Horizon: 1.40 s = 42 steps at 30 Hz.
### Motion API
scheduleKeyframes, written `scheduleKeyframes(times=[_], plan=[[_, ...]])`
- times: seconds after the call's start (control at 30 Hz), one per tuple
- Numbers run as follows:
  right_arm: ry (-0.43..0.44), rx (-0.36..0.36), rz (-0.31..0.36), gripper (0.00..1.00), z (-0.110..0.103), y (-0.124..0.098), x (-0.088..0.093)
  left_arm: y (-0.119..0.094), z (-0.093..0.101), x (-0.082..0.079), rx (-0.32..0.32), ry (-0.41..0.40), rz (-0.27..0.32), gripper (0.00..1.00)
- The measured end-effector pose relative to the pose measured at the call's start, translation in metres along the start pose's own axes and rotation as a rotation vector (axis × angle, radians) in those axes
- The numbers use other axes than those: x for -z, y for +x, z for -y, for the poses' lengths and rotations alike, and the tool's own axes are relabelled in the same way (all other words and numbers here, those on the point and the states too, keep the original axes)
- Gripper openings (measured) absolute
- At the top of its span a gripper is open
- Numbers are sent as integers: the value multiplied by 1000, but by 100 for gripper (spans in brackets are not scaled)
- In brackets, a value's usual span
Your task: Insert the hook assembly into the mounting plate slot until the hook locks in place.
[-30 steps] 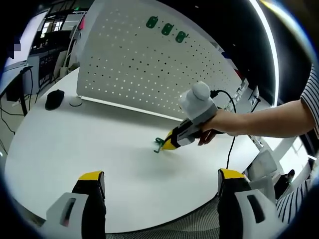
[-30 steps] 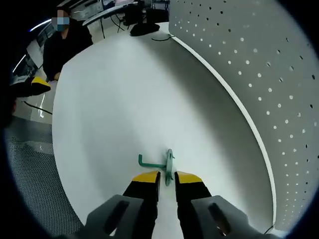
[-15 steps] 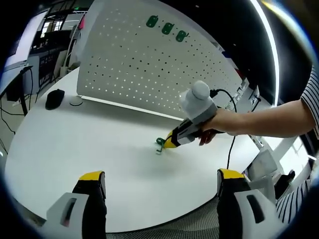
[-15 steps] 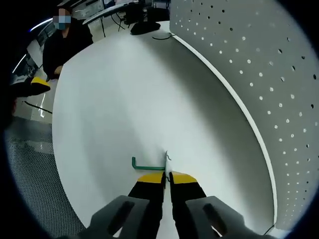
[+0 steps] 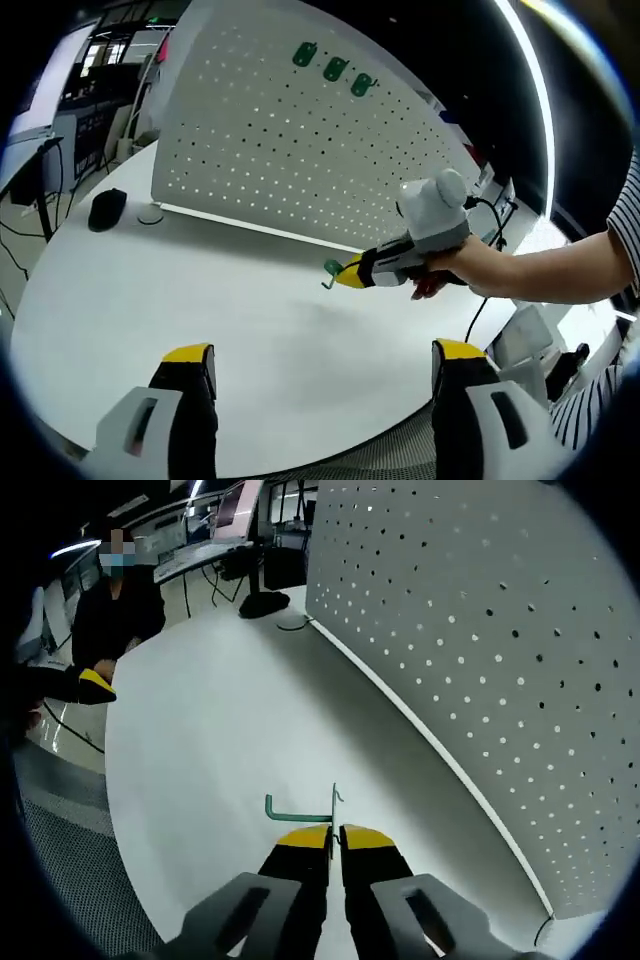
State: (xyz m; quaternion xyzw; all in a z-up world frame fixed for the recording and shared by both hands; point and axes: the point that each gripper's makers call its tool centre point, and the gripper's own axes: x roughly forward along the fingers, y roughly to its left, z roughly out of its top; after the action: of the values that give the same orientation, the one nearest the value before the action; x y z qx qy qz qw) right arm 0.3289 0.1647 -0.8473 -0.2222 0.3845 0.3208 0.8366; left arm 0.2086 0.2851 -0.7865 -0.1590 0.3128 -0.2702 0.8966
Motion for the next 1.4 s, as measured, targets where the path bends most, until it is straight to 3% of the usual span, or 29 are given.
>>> scheduleKeyframes(times=[0.1,0.37,0.5,0.6,0.87,1.1,1.23,1.33,1.4], plan=[[8,20,73,1,-2,-14,-13,-2,1,-10,18,5,7,84],[88,49,251,1,-9,-49,-41,1,10,-37,48,10,37,86],[97,81,325,1,-13,-69,-52,4,15,-41,59,37,15,79],[157,79,382,1,-19,-81,-60,5,22,-52,91,-9,43,78],[250,49,478,1,-39,-101,-69,3,37,-79,163,-42,103,67],[345,9,536,1,-53,-111,-78,4,49,-86,215,-53,114,57],[376,-28,580,1,-58,-118,-89,3,58,-93,268,-59,145,40],[379,-34,590,1,-60,-123,-92,4,60,-96,271,-77,153,42],[384,-39,598,1,-63,-126,-94,4,63,-97,277,-75,158,37]])
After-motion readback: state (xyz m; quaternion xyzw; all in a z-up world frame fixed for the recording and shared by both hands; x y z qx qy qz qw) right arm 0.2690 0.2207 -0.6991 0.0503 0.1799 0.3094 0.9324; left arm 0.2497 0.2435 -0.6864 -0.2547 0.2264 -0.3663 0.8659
